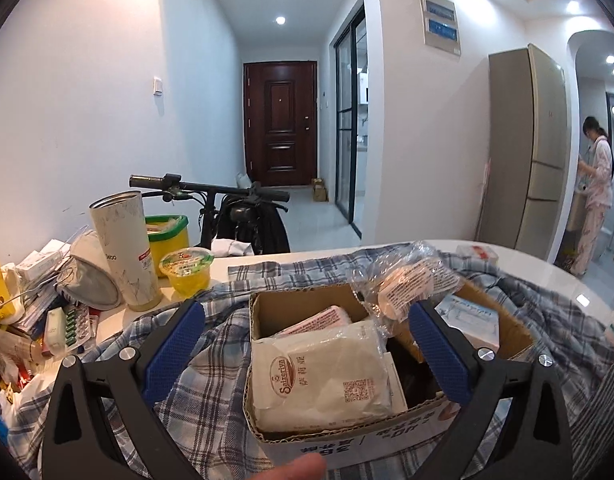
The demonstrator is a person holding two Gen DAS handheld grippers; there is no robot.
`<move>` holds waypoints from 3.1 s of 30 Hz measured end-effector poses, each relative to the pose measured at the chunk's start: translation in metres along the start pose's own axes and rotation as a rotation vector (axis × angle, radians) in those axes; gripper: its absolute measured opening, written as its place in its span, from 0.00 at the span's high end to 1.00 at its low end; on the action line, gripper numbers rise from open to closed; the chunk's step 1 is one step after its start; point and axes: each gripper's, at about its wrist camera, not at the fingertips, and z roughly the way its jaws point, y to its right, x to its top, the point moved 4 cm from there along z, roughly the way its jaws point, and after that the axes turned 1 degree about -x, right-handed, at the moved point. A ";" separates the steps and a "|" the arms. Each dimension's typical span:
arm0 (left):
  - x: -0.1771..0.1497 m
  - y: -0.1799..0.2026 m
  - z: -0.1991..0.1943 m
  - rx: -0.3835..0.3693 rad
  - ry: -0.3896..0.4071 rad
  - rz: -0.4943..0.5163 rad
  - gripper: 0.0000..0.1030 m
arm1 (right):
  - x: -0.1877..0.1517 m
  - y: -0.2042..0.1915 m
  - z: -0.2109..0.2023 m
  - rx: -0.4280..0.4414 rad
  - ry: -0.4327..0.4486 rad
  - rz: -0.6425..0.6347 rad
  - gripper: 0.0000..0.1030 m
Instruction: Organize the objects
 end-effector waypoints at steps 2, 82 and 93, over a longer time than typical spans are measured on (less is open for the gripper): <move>-0.001 0.003 -0.001 -0.008 -0.001 0.011 0.00 | -0.010 -0.011 -0.015 -0.012 0.000 -0.023 0.00; -0.087 0.030 -0.121 0.041 -0.096 0.014 0.00 | -0.131 0.012 -0.009 -0.332 -0.292 -0.058 0.00; -0.086 0.030 -0.122 0.042 -0.092 0.018 0.00 | -0.131 0.012 -0.008 -0.332 -0.291 -0.061 0.00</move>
